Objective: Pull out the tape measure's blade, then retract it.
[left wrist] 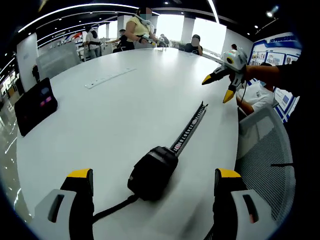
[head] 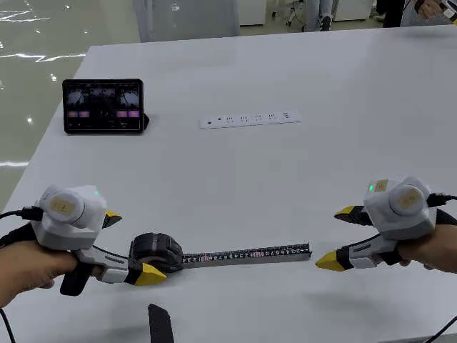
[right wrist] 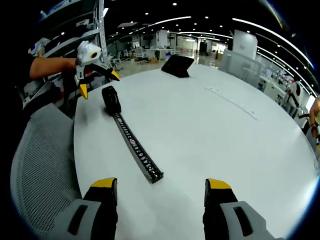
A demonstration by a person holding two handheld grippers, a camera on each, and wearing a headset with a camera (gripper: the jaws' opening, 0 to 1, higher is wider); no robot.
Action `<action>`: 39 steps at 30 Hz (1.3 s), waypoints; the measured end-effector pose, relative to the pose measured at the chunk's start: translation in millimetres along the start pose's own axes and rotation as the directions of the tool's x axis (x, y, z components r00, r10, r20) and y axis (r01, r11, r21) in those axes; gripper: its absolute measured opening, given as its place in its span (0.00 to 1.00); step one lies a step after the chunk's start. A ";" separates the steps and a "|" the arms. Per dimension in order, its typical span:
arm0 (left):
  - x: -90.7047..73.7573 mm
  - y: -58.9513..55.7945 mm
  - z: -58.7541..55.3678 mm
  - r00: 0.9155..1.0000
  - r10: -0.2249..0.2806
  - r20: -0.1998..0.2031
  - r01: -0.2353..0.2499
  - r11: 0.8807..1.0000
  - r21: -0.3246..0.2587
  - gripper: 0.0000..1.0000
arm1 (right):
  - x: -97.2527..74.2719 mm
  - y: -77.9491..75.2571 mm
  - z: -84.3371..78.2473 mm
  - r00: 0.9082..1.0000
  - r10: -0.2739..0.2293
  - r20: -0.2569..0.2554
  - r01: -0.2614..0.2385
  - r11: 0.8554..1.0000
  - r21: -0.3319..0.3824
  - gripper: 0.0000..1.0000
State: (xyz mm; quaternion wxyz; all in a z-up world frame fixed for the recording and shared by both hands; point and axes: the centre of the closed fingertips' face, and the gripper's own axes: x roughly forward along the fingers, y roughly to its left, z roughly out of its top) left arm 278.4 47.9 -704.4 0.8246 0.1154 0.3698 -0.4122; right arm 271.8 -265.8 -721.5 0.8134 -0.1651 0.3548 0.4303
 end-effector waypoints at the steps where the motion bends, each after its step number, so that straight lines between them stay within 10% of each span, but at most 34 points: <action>1: -1.7 0.9 -1.1 1.000 0.009 0.008 -0.009 1.000 -0.017 0.99 | -1.4 0.1 -2.1 1.000 -0.006 -0.001 0.006 1.000 0.005 0.72; 4: -11.6 5.4 6.6 0.994 0.056 0.089 -0.054 0.998 -0.017 0.99 | -6.7 3.0 -9.9 0.999 -0.033 -0.009 0.033 0.999 0.009 0.78; 16: -38.2 12.3 -9.6 0.971 0.184 0.154 -0.172 0.981 -0.087 0.99 | -35.9 11.8 -10.1 0.992 -0.092 0.088 0.081 0.989 0.123 0.90; 20: -48.8 14.2 -8.1 0.948 0.237 0.212 -0.215 0.969 -0.122 0.99 | -45.4 14.6 -20.7 0.989 -0.109 0.099 0.095 0.986 0.135 0.93; 24: -54.4 12.0 -17.8 0.940 0.255 0.226 -0.234 0.965 -0.115 0.99 | -59.0 10.8 -22.2 0.968 -0.167 0.187 0.130 0.972 0.194 0.99; 39: -57.7 11.2 -51.4 0.942 0.269 0.199 -0.246 0.960 -0.135 0.99 | -69.0 14.4 -61.9 0.969 -0.215 0.123 0.194 0.967 0.164 0.99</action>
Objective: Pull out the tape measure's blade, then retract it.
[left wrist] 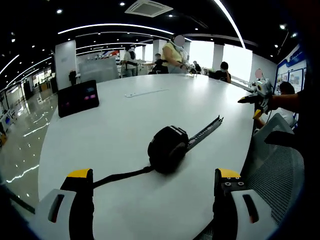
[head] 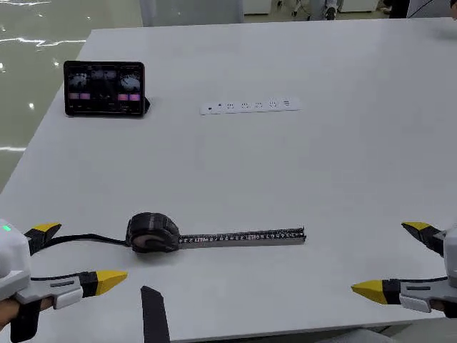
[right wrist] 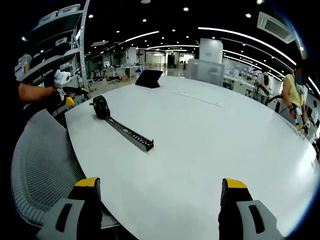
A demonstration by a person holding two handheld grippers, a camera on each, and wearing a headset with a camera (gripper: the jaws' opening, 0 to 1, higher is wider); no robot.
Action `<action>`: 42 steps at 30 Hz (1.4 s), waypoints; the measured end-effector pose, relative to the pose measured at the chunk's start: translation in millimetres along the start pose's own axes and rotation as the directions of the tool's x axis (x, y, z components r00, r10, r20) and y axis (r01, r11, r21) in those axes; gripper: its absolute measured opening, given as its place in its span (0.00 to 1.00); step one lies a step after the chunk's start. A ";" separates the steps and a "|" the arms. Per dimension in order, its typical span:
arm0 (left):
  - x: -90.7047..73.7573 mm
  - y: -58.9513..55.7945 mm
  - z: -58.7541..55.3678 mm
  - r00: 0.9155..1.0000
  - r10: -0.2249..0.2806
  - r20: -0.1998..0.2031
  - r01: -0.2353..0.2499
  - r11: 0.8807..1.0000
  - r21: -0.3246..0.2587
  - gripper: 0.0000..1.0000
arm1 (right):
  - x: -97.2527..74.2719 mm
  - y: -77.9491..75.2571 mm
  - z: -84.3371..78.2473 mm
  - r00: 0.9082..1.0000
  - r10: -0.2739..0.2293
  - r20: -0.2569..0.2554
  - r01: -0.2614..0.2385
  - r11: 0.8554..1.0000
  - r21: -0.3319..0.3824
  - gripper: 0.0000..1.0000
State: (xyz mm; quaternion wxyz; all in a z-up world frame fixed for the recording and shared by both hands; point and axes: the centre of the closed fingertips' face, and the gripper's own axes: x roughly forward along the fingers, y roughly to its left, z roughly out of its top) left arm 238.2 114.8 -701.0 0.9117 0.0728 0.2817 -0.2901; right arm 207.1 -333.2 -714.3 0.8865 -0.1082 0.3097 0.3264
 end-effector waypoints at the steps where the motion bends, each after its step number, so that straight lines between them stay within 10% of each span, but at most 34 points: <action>1: 0.9 -0.7 -1.9 1.000 -0.002 -0.006 0.002 1.000 -0.006 0.99 | -2.4 -1.8 -2.2 1.000 -0.006 -0.002 0.006 1.000 0.006 0.99; 29: -7.3 2.5 4.7 1.000 -0.014 0.012 0.014 0.999 -0.050 0.99 | -18.7 -12.0 -5.7 1.000 -0.003 -0.025 0.003 1.000 0.029 0.99; 42: -3.6 -3.7 -5.1 0.997 -0.028 -0.066 0.029 0.999 0.015 0.99 | -23.2 -13.5 -8.1 0.999 0.000 -0.034 0.001 1.000 0.027 0.99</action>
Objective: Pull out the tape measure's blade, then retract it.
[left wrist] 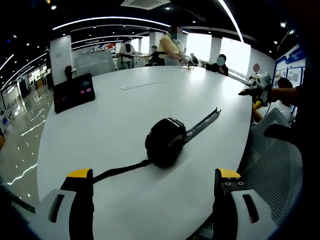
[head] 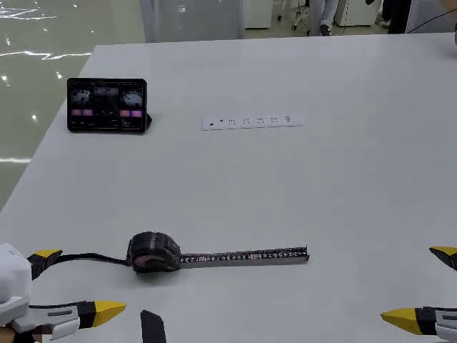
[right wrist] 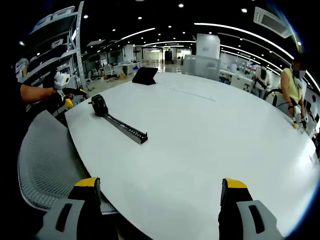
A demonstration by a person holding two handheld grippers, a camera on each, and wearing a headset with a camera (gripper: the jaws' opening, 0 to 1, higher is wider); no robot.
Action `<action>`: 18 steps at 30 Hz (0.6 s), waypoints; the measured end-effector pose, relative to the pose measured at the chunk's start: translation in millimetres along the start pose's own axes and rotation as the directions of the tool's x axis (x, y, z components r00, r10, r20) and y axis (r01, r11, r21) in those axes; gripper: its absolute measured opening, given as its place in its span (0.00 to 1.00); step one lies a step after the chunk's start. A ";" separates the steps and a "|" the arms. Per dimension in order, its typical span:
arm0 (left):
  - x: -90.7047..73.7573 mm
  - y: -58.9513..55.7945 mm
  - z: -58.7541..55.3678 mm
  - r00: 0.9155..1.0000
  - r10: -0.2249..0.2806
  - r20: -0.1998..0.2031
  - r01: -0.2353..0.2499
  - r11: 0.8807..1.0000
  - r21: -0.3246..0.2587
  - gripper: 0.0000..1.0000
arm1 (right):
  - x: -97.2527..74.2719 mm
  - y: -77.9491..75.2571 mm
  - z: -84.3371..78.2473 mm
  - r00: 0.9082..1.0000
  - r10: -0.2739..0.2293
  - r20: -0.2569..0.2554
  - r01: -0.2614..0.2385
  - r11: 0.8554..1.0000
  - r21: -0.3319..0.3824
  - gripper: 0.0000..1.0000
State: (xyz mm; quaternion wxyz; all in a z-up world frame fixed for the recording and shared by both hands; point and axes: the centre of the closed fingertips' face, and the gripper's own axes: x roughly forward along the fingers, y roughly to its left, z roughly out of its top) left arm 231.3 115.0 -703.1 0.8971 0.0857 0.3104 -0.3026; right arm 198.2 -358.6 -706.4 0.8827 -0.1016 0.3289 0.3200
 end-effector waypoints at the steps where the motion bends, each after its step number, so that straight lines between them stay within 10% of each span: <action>1: 0.0 0.2 1.1 1.000 -0.001 0.005 0.001 1.000 -0.008 0.99 | -0.3 -0.2 -2.4 1.000 -0.001 -0.005 0.001 1.000 0.001 0.99; 18: 7.7 3.8 11.1 0.999 0.052 -0.001 -0.052 0.998 0.045 0.99 | 6.9 4.4 -2.3 1.000 0.006 -0.022 -0.007 0.999 -0.045 0.99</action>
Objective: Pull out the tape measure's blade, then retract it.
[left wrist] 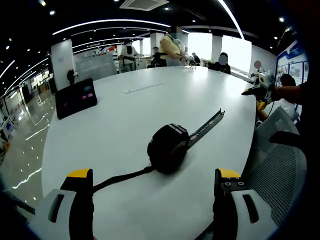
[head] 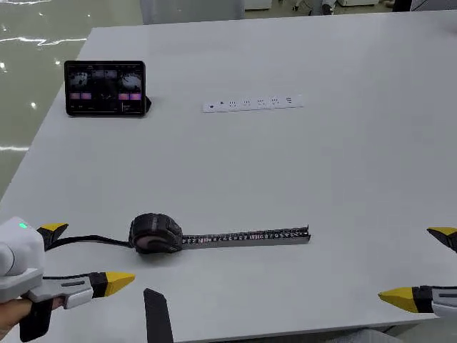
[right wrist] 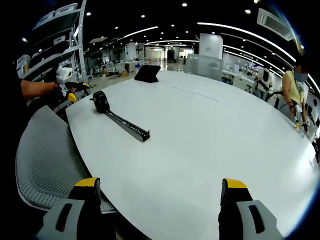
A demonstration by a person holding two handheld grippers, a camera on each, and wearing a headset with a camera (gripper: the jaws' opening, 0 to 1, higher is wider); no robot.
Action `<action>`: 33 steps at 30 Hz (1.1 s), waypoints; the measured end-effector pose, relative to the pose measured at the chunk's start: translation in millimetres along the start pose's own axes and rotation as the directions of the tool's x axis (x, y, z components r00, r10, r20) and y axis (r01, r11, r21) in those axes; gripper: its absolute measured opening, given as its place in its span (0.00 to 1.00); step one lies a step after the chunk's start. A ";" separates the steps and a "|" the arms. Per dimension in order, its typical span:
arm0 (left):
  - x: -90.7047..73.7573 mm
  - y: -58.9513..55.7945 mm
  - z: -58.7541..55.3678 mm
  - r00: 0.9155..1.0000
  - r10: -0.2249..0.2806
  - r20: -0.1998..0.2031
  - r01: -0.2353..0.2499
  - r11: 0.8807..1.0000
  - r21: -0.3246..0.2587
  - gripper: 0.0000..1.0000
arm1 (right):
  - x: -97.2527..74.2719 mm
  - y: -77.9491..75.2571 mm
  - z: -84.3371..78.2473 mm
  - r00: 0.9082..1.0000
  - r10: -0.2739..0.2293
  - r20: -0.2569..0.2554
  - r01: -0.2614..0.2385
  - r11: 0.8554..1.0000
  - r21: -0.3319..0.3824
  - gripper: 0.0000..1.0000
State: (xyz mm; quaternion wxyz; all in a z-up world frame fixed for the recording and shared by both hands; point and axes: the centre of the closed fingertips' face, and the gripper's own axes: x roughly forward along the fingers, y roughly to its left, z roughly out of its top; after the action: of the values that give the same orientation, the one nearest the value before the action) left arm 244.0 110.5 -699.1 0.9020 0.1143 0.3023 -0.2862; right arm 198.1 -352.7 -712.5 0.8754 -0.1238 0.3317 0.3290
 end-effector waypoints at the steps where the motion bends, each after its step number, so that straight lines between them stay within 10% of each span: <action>1: 0.6 0.7 0.0 1.000 0.004 -0.001 -0.004 1.000 0.000 0.99 | 0.2 0.5 0.4 1.000 0.003 -0.003 -0.003 1.000 -0.010 0.99; 17: 19.1 -7.0 25.9 0.996 0.062 0.065 -0.057 0.995 -0.085 0.99 | 15.7 -5.8 30.6 0.995 0.064 -0.074 -0.077 0.979 -0.189 0.99; 33: 41.2 -17.7 34.7 0.992 0.116 0.043 -0.110 0.985 -0.134 0.99 | 39.1 3.3 48.3 0.968 0.169 -0.184 -0.219 0.926 -0.306 0.99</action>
State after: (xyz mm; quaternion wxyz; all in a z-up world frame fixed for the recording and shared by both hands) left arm 277.1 64.6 -697.4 0.9297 0.0646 0.2906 -0.2169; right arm 242.1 -309.9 -702.2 0.7779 -0.2574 0.3504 0.4536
